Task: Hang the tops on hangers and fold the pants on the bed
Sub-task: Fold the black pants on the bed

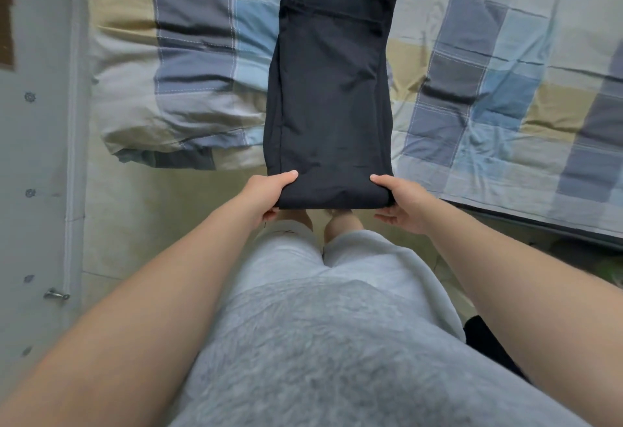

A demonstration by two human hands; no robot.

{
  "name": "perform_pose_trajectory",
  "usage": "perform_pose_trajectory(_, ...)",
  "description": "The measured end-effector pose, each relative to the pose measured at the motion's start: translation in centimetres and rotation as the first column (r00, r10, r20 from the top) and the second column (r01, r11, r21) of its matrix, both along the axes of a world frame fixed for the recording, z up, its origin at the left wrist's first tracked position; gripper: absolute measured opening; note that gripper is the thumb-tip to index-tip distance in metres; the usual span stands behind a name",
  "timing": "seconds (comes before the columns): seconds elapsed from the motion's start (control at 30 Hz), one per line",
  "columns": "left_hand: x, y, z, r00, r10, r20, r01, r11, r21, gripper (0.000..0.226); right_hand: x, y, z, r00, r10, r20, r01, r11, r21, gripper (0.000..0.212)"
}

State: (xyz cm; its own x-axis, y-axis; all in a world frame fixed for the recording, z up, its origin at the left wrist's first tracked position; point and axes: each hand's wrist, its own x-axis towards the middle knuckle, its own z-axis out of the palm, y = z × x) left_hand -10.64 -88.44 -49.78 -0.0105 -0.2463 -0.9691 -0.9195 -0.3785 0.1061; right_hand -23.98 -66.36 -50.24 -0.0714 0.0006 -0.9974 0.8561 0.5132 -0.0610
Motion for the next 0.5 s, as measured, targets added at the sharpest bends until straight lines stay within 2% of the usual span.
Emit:
perform_pose_trajectory(0.13, -3.4, -2.6, 0.7, 0.994, 0.094, -0.050, -0.091, 0.994, 0.068, 0.025, -4.1, -1.4, 0.7, 0.999, -0.038, 0.013, 0.039, 0.999, -0.019, 0.029)
perform_pose_trajectory(0.3, -8.5, -6.0, 0.4, 0.972, 0.214, -0.094, -0.197, 0.967, 0.161, 0.029, -10.0, -4.2, 0.6, 0.997, -0.054, 0.046, 0.057, 0.997, -0.058, 0.017)
perform_pose_trajectory(0.4, -12.4, -7.9, -0.5, 0.926, 0.363, -0.103, -0.341, 0.922, 0.185, 0.024, -13.4, -6.5, -0.2, 0.994, -0.101, 0.042, 0.104, 0.992, -0.075, 0.014)
perform_pose_trajectory(0.5, -16.5, -9.8, -2.0, 0.870, 0.472, -0.142, -0.439, 0.873, 0.210, 0.025, -17.1, -8.9, -1.8, 0.986, -0.166, 0.026, 0.168, 0.982, -0.082, 0.022)
